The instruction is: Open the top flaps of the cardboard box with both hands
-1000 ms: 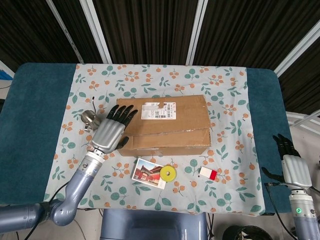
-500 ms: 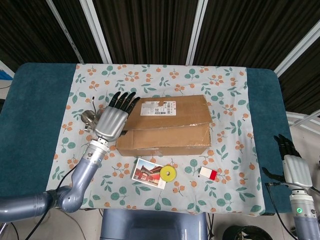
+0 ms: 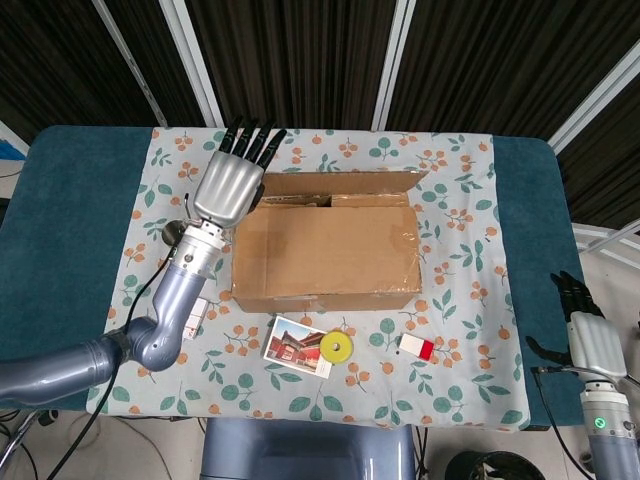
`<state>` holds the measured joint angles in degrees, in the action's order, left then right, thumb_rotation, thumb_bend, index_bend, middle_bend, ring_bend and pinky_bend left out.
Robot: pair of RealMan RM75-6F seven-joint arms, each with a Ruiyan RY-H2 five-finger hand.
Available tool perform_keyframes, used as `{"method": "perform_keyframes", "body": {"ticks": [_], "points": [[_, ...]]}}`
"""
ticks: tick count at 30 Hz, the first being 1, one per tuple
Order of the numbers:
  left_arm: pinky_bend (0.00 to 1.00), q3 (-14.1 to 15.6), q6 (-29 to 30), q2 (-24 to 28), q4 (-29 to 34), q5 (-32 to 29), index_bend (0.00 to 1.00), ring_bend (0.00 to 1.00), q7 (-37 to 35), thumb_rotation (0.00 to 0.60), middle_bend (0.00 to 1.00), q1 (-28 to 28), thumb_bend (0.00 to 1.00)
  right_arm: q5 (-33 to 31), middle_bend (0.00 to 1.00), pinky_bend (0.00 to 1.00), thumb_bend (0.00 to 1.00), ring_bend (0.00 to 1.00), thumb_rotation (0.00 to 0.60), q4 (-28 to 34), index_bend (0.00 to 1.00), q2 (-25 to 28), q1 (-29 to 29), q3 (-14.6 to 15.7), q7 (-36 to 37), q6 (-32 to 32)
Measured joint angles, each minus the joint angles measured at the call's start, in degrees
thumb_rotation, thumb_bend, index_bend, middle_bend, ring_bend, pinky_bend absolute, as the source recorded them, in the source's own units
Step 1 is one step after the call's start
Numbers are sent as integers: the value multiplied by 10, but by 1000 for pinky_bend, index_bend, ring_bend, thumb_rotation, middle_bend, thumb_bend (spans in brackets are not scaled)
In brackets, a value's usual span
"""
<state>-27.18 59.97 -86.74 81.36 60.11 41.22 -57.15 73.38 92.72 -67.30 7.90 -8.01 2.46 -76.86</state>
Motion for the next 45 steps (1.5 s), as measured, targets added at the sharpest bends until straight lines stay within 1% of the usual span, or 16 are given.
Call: {"method": "perform_keyframes", "body": {"ticks": [5,10,13,16,19,21,24,27,30,33,34,37,40,42,44,45], "points": [[0,-7,-18,-14,-81,-7,0,0,-6,600,0,-31,375,-11,0,227,278,0,600,1,0,0,0,-2,-6,5],[0,-8,-38,-34,-167,-18,0,0,-13,600,0,-58,375,-20,0,227,278,0,600,0,0,-2,1,-3,-10,10],[0,-6,-48,-46,-208,-27,0,0,-21,600,0,-69,375,-27,0,227,279,0,600,-1,0,-3,1,-4,-14,14],[0,-3,-55,-54,-232,-37,0,0,-35,600,0,-74,360,-32,0,227,280,0,600,-3,0,-4,2,-5,-18,16],[0,0,-56,-52,-231,-43,0,0,-49,600,0,-69,295,-32,0,227,279,0,600,-3,0,-4,2,-5,-21,14],[0,2,-53,-47,-220,-43,0,0,-56,600,0,-62,246,-32,0,227,279,0,600,-4,0,-3,1,-6,-22,13],[0,8,-43,-33,-184,-42,0,0,-69,600,0,-44,194,-31,0,227,279,0,600,-2,0,-1,2,-8,-23,11],[0,17,-28,-8,-128,-41,0,0,-79,600,0,-16,182,-31,0,227,279,0,600,1,0,3,2,-11,-26,8],[0,31,-8,27,-53,-39,0,0,-87,600,0,22,181,-30,0,227,279,0,600,10,0,11,5,-16,-27,7],[0,51,25,69,28,-31,0,0,-96,600,0,70,181,-32,0,227,279,0,600,21,0,19,10,-22,-32,9],[0,62,42,87,60,-25,0,0,-100,600,0,94,181,-34,0,227,279,0,600,25,0,22,13,-25,-35,12],[0,93,91,128,123,-7,0,0,-116,600,0,155,181,-38,0,227,279,0,600,39,0,30,25,-34,-41,24],[0,129,138,160,160,18,0,0,-138,600,0,211,181,-43,0,227,281,0,600,55,0,38,45,-47,-52,39],[0,152,163,174,171,38,0,0,-153,600,0,241,181,-46,0,227,295,0,600,64,0,41,59,-57,-60,48],[0,178,188,185,176,61,0,0,-171,600,0,272,182,-49,0,227,366,0,600,74,0,45,77,-70,-69,59],[0,188,198,188,176,69,0,0,-179,600,0,284,182,-51,0,227,445,0,600,78,0,46,84,-76,-72,64]]}}
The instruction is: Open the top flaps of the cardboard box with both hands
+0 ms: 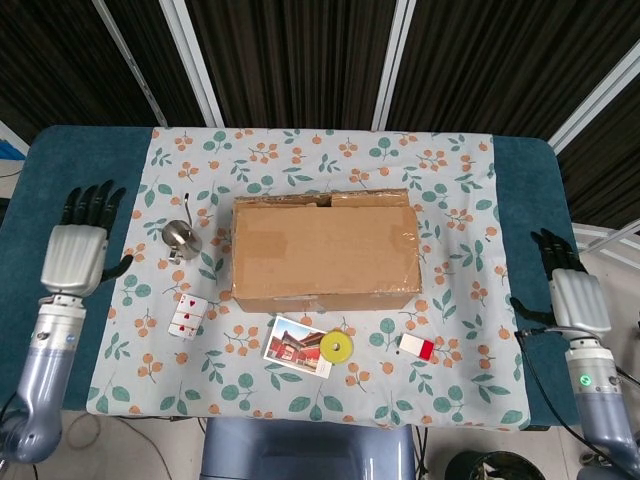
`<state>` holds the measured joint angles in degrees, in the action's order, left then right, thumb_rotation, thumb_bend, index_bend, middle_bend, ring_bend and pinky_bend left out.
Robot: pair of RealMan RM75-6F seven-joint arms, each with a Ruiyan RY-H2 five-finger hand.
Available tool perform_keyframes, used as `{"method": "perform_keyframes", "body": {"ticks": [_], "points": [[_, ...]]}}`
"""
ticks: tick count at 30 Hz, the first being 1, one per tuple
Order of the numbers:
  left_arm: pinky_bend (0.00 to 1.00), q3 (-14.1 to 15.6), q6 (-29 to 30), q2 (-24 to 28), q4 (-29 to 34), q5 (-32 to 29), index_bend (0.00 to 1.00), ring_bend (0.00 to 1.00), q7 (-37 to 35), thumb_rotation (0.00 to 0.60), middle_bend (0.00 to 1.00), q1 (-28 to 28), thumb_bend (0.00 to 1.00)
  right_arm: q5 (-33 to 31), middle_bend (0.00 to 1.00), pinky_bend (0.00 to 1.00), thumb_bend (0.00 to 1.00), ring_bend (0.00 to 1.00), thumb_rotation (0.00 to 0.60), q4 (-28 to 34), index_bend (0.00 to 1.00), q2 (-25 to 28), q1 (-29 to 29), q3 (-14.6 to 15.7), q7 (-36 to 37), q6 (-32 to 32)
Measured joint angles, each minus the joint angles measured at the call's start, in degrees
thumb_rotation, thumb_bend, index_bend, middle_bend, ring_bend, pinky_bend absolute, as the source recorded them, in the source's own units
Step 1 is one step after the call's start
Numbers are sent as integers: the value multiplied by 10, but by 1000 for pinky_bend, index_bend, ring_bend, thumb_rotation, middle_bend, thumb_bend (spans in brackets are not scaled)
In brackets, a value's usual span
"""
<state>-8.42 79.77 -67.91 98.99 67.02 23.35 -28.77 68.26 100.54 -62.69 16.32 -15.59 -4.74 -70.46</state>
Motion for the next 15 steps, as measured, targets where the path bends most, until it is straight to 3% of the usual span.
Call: {"method": "perform_keyframes", "body": {"ticks": [3,7,10,15], "points": [[0,28,29,4,-6,14,0,0,-28,600,0,39,182,-4,29,227,692,39,600,10,8,2,29,-18,-11,20],[0,57,55,-2,-34,26,0,0,-77,600,0,91,183,-12,148,254,908,143,600,16,103,4,84,-46,-31,62],[0,68,64,-10,-58,35,0,0,-101,600,0,112,184,-22,205,267,991,182,600,13,155,1,129,-66,-47,94],[0,69,67,-21,-79,51,0,0,-128,600,0,122,186,-62,214,269,1000,189,600,-3,193,-17,201,-94,-73,145]]}}
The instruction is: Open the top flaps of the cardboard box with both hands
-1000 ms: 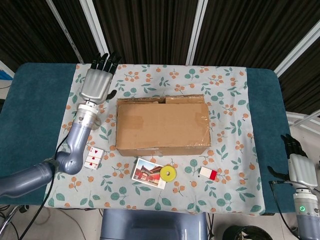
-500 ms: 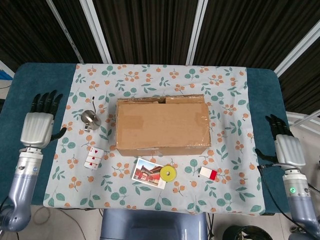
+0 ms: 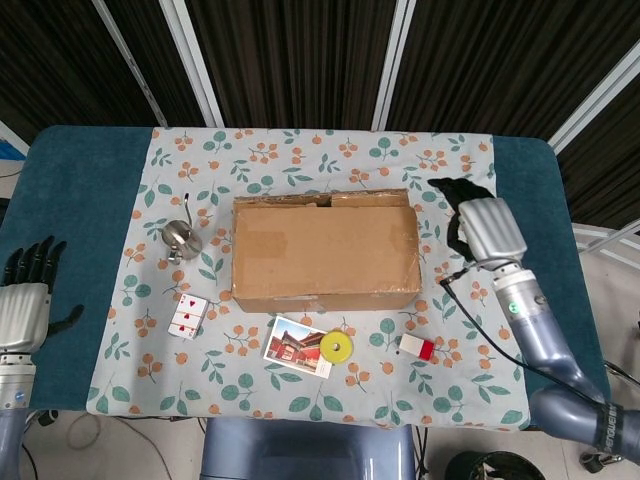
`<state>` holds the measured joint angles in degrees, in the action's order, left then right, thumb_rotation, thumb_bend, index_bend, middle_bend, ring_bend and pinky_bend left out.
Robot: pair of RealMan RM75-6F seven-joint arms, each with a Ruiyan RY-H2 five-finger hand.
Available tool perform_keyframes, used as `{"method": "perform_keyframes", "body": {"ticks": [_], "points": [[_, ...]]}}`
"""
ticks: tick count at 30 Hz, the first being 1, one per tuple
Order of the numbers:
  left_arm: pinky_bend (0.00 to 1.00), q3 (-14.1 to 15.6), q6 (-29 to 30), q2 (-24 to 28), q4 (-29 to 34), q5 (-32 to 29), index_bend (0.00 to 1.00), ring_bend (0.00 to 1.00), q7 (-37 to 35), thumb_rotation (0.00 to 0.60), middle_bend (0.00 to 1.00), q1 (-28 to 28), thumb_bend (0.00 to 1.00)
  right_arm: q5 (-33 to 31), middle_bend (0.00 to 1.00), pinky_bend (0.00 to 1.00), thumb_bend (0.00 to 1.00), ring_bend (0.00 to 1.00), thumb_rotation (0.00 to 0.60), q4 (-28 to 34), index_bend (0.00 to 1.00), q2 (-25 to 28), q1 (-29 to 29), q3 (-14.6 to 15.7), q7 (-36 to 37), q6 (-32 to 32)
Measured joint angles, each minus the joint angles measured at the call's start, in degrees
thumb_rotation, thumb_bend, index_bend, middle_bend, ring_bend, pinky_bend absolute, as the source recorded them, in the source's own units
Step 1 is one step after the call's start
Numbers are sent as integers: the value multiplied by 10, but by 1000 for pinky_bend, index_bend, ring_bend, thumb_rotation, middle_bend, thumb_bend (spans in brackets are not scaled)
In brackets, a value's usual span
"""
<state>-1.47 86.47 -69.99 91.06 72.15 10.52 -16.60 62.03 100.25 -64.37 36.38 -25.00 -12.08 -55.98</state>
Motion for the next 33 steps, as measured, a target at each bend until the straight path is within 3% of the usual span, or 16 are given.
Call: {"method": "perform_keyframes", "body": {"ticks": [8,17,24,33], "points": [[0,-5,-17,-6,-12,10,0,0,-22,600,0,6,186,-101,216,268,1000,195,600,-51,255,-46,101,-11,-59,68],[0,-16,-33,-5,-15,7,0,0,-35,600,0,11,187,-192,295,314,1000,285,600,-115,319,-113,182,1,-103,94],[0,-24,-45,-4,-16,2,0,0,-44,600,0,13,187,-221,375,330,1000,389,600,-139,373,-138,210,16,-123,86],[0,-33,-56,-2,-14,-1,0,0,-50,600,0,17,187,-257,399,330,1000,412,600,-153,393,-145,223,32,-134,78]]}}
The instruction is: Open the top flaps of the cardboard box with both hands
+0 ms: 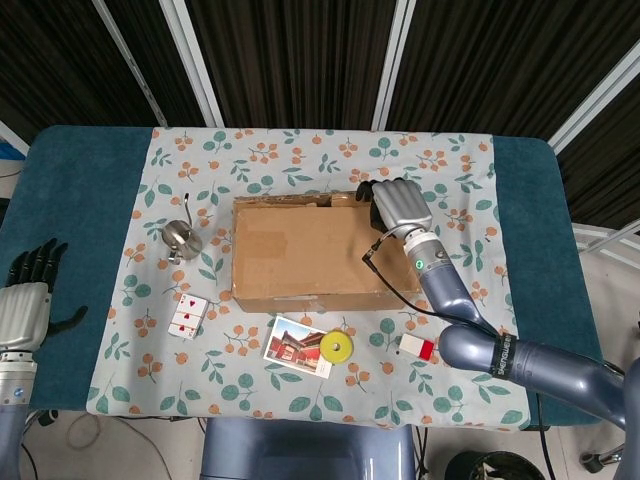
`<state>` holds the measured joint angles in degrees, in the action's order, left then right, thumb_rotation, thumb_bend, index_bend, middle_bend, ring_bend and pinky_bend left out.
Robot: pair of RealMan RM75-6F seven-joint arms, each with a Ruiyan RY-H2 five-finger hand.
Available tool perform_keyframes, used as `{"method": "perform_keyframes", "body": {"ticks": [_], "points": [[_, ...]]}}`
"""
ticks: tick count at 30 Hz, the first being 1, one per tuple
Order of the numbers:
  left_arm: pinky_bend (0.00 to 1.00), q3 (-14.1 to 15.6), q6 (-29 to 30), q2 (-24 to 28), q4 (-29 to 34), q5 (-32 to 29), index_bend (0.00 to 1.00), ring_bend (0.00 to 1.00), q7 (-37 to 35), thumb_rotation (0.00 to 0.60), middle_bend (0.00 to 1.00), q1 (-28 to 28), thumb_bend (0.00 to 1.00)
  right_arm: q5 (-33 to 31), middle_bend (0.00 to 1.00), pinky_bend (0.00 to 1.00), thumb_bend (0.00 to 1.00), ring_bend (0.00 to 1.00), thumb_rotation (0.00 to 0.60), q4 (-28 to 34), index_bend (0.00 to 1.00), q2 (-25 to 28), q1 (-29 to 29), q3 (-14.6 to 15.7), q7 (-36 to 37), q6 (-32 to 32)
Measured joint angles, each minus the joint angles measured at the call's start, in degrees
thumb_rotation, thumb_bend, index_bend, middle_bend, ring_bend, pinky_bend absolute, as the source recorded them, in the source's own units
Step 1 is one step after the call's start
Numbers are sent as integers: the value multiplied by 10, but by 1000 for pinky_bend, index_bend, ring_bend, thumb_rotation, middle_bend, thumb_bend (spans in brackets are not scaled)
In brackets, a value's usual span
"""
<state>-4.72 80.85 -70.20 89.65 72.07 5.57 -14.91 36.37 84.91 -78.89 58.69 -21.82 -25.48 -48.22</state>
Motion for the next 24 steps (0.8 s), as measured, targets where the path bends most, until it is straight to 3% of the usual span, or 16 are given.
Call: {"method": "perform_keyframes", "body": {"ticks": [5,18,24], "points": [[0,-3,-5,0,2,0,0,0,0,600,0,1,188,-11,407,330,1000,418,600,0,397,2,2,9,-5,-1],[0,-11,-14,1,6,-3,0,0,-1,600,0,5,188,-56,592,331,1000,585,600,-8,465,6,22,34,-26,14],[0,-14,-18,1,7,-3,0,0,-2,600,0,6,188,-57,604,331,1000,594,600,3,475,11,28,32,-23,9]]}}
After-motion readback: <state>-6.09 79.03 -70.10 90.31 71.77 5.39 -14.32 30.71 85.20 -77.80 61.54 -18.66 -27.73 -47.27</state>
